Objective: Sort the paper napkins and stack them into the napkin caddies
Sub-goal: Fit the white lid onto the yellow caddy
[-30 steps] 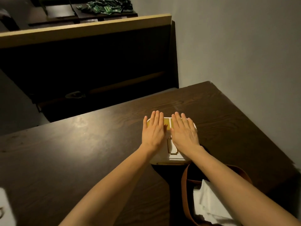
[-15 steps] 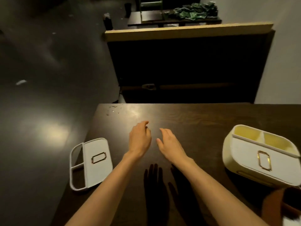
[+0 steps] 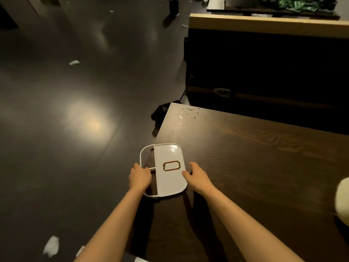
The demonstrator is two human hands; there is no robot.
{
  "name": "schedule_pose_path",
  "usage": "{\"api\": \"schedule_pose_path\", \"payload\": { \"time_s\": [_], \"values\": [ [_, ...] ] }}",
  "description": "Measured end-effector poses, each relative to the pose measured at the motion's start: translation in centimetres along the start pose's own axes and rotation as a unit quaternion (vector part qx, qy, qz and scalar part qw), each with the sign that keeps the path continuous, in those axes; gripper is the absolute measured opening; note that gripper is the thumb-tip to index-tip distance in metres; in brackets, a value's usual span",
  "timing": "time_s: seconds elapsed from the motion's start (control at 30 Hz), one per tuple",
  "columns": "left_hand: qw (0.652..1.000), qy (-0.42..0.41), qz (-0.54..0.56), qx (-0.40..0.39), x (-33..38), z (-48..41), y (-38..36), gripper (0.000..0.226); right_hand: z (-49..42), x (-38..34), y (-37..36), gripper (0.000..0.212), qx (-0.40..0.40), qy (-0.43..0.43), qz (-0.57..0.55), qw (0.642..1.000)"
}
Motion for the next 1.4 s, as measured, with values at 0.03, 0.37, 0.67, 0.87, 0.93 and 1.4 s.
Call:
{"api": "schedule_pose_path", "payload": {
  "time_s": [0.03,0.37,0.67,0.87,0.93,1.4],
  "values": [
    [1.000,0.004,0.007,-0.018,-0.3,-0.1,-0.5,0.039,-0.1,0.0,-0.2,0.061,0.001,-0.005,-0.008,1.000],
    [0.988,-0.038,0.150,0.030,2.6,-0.7,0.8,0.014,-1.1,0.0,-0.1,0.054,0.055,-0.056,-0.130,0.988],
    [0.915,-0.370,0.089,-0.134,16.3,5.0,-0.4,0.019,1.0,-0.2,14.0,0.069,0.281,0.043,-0.017,0.959],
    [0.841,-0.485,0.090,-0.222,24.5,12.6,-3.0,0.018,4.1,3.0,22.8,0.028,0.275,0.060,0.043,0.959],
    [0.821,-0.509,0.099,-0.241,26.6,14.9,-3.9,0.016,6.0,4.8,25.1,0.025,0.311,0.058,0.008,0.949],
    [0.796,-0.471,0.018,-0.379,31.6,34.3,-22.7,0.020,24.4,29.0,35.1,0.026,0.505,-0.184,-0.194,0.821]
  ]
}}
Point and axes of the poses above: each hand's wrist, its own z-axis away from the middle knuckle, its own y-axis out of the back of the hand, x = y × z, the point moved 7 cm from there along -z, towards the middle knuckle, and after that the axes turned 3 degrees about x, right-handed, at the moved point
